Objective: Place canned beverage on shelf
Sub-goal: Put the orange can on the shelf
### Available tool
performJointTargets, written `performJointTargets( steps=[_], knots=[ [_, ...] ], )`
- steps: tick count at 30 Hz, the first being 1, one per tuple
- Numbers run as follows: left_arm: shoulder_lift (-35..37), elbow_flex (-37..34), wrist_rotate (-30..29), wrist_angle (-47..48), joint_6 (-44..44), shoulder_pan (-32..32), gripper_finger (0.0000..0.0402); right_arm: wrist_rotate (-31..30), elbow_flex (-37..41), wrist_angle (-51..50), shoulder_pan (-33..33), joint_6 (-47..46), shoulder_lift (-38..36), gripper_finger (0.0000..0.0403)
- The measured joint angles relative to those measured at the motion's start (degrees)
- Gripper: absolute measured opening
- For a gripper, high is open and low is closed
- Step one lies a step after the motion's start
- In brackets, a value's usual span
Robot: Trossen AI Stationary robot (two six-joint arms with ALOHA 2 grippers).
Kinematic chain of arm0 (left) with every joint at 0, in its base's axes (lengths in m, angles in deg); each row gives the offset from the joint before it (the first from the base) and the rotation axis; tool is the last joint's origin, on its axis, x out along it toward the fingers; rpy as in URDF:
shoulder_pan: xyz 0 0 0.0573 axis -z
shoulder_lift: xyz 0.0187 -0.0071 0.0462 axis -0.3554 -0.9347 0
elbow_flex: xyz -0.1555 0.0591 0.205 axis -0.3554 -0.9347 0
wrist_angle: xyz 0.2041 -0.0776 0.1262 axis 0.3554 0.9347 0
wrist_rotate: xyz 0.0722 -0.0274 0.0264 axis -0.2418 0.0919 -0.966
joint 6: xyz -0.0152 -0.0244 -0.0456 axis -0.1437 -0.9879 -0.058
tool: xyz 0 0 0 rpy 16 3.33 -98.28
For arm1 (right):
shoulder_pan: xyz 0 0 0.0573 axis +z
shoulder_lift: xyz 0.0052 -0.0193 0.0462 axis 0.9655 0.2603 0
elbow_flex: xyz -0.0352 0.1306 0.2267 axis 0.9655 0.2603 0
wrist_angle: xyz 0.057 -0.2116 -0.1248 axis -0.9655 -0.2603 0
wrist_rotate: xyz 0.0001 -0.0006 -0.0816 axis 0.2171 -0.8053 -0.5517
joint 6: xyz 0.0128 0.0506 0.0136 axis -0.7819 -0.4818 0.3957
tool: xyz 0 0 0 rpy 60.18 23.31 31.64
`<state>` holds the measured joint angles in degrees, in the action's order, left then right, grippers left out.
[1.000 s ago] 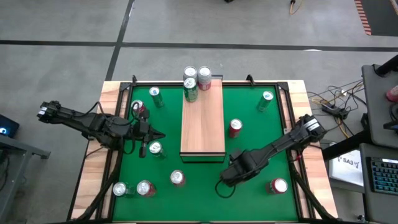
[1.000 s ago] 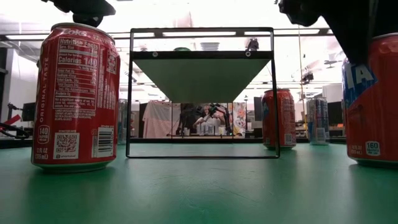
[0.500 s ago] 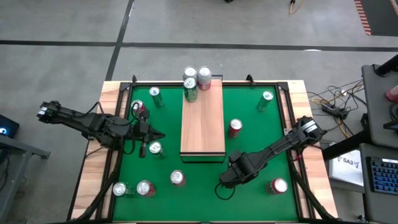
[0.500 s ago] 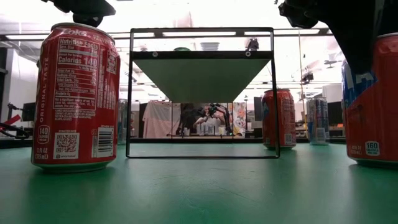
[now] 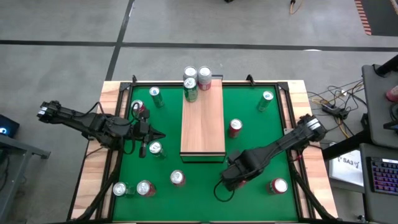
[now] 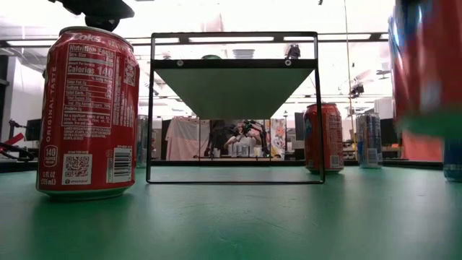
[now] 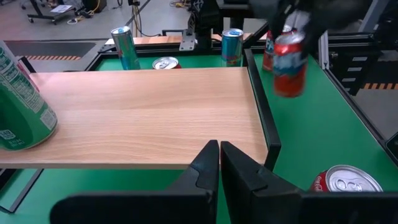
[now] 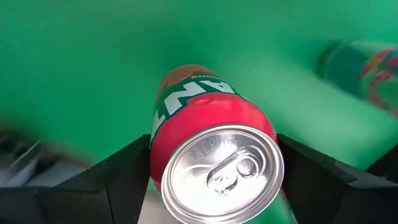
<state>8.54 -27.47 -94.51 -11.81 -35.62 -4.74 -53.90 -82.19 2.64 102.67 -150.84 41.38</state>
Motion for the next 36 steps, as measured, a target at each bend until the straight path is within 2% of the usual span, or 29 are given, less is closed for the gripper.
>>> performJointTargets(
  steps=[6,13,16,24,30,36],
  knots=[
    [0.0,0.0,0.0,-0.1,0.3,0.0,0.0000,0.7,-12.1,0.3,0.2,8.4,-0.5,0.0287],
    [0.0,0.0,0.0,-0.2,1.0,0.0,0.0000,-13.3,-25.2,2.6,-1.4,18.9,-0.4,0.0287],
    [0.0,0.0,-0.1,-0.2,1.5,0.0,0.0000,-15.9,-28.0,1.9,-3.4,22.3,-0.4,0.0287],
    [0.0,0.0,-0.1,-0.2,1.5,0.0,0.0000,-13.2,-30.2,-0.2,-13.1,31.1,-0.3,0.0287],
    [0.0,0.0,-0.1,-0.2,0.9,0.0,0.0000,-7.9,-30.2,-6.6,-21.1,39.2,-0.2,0.0287],
    [0.0,-0.1,-0.1,-1.2,0.5,0.0,0.0000,-7.3,-30.2,-12.6,-26.4,42.2,0.2,0.0287]
  ],
)
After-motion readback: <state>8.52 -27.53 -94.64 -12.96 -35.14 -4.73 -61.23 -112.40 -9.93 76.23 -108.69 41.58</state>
